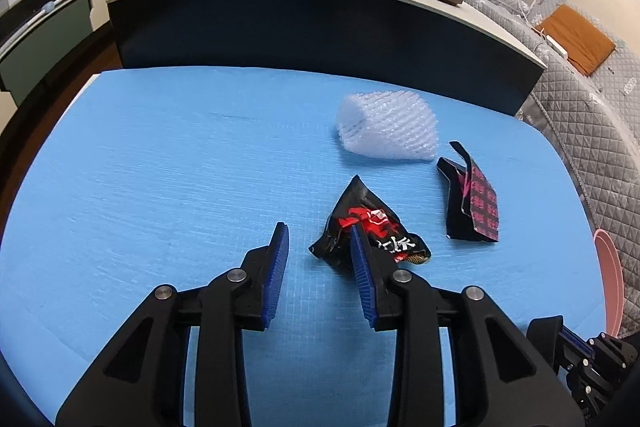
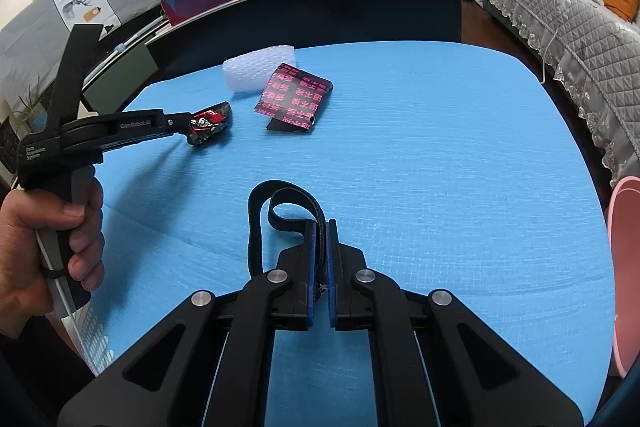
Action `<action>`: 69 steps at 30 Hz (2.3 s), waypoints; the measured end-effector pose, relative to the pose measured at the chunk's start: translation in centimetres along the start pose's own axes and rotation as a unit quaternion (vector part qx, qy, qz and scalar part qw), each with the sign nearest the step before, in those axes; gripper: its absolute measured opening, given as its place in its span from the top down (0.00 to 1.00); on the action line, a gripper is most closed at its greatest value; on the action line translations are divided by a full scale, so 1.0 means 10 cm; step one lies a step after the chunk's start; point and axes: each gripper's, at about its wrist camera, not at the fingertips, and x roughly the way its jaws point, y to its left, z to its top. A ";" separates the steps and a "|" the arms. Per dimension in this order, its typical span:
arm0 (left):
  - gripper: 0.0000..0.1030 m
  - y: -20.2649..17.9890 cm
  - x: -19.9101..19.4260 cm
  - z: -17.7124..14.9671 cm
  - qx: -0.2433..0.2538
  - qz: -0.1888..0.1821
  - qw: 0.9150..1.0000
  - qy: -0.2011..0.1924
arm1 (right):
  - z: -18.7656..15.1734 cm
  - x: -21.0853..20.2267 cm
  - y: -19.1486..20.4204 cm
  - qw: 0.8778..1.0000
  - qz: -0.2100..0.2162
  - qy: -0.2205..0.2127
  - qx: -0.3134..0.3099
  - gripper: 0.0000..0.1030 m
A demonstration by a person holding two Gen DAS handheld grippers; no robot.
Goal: Collect trash
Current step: 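Grasp the black elastic band with the right gripper while the left gripper grasps the black-and-red wrapper, then lift the black-and-red wrapper in the left gripper while the right gripper lifts the black band, then carry the wrapper in the left gripper while the right gripper carries the band to the pink bin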
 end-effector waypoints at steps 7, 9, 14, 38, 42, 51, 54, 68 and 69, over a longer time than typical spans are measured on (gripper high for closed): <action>0.89 -0.09 -0.02 -0.01 0.023 -0.001 1.000 0.005 | 0.00 0.00 0.01 1.000 -0.001 -0.001 -0.002 0.95; 0.92 -0.10 -0.05 -0.01 0.030 0.001 1.000 0.002 | 0.01 -0.01 0.01 1.000 -0.001 -0.002 -0.002 0.95; 0.93 -0.12 -0.21 0.02 0.035 0.000 0.999 -0.015 | 0.02 -0.08 0.03 1.000 -0.005 -0.010 -0.006 0.95; 0.93 -0.70 -1.00 -0.15 0.079 -0.046 0.991 -0.095 | -0.01 -0.98 -0.35 0.994 -0.061 -0.085 0.021 0.95; 0.93 -0.86 -1.10 -0.21 0.088 -0.054 0.989 -0.108 | -0.02 -1.16 -0.46 0.992 -0.073 -0.101 0.027 0.95; 0.93 -1.29 -1.25 -0.37 0.107 -0.084 0.983 -0.126 | -0.07 -1.45 -0.70 0.986 -0.099 -0.124 0.041 0.95; 0.93 -1.43 -1.27 -0.39 0.115 -0.094 0.981 -0.129 | -0.10 -1.52 -0.79 0.985 -0.107 -0.128 0.046 0.95; 0.93 -2.00 -1.27 -0.49 0.149 -0.126 0.972 -0.130 | -0.20 -1.80 -1.26 0.975 -0.140 -0.146 0.088 0.95; 0.93 -2.04 -1.27 -0.50 0.151 -0.128 0.972 -0.130 | -0.21 -1.82 -1.29 0.975 -0.142 -0.146 0.090 0.95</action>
